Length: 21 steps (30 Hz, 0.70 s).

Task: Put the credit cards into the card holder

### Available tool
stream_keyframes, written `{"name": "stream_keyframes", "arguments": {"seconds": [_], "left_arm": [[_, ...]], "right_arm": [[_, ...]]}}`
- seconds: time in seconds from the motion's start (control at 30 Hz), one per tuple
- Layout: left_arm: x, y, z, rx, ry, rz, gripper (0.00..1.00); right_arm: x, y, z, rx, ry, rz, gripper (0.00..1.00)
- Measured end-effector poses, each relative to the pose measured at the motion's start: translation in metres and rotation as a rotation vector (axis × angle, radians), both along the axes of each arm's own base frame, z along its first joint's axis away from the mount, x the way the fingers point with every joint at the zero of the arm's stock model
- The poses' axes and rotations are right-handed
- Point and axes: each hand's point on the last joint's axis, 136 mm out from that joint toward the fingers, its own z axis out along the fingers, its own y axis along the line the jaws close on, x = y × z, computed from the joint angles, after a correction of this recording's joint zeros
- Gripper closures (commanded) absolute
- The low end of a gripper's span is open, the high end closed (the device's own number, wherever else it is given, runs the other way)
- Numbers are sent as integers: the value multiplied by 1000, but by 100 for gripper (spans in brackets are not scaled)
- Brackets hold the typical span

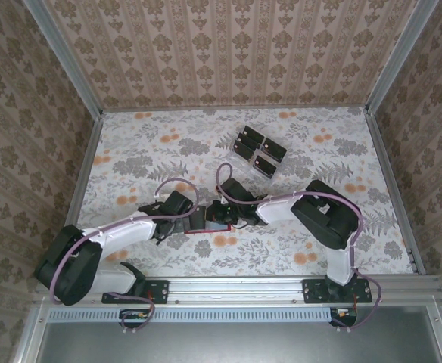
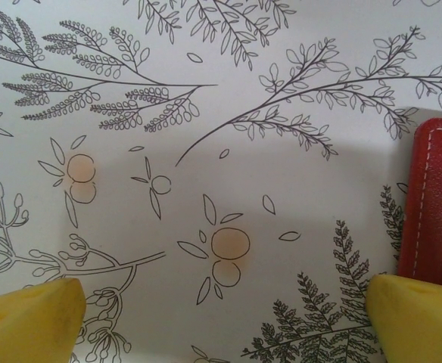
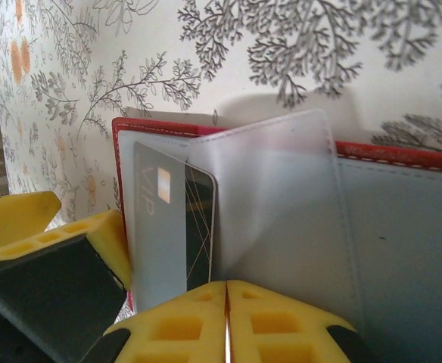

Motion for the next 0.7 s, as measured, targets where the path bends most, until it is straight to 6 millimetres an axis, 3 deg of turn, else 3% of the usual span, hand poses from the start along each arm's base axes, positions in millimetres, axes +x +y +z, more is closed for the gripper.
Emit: {"name": "stream_keyframes", "arguments": {"seconds": [0.2, 0.47, 0.7], "left_arm": [[-1, 0, 1, -5, 1, -1, 0], [0, -2, 10, -30, -24, -3, 0], [2, -3, 12, -32, -28, -3, 0]], "right_arm": [[-1, -4, -1, -21, -12, 18, 93], [-6, -42, -3, -81, -10, 7, 94], [-8, -57, -1, -119, -18, 20, 96]]}}
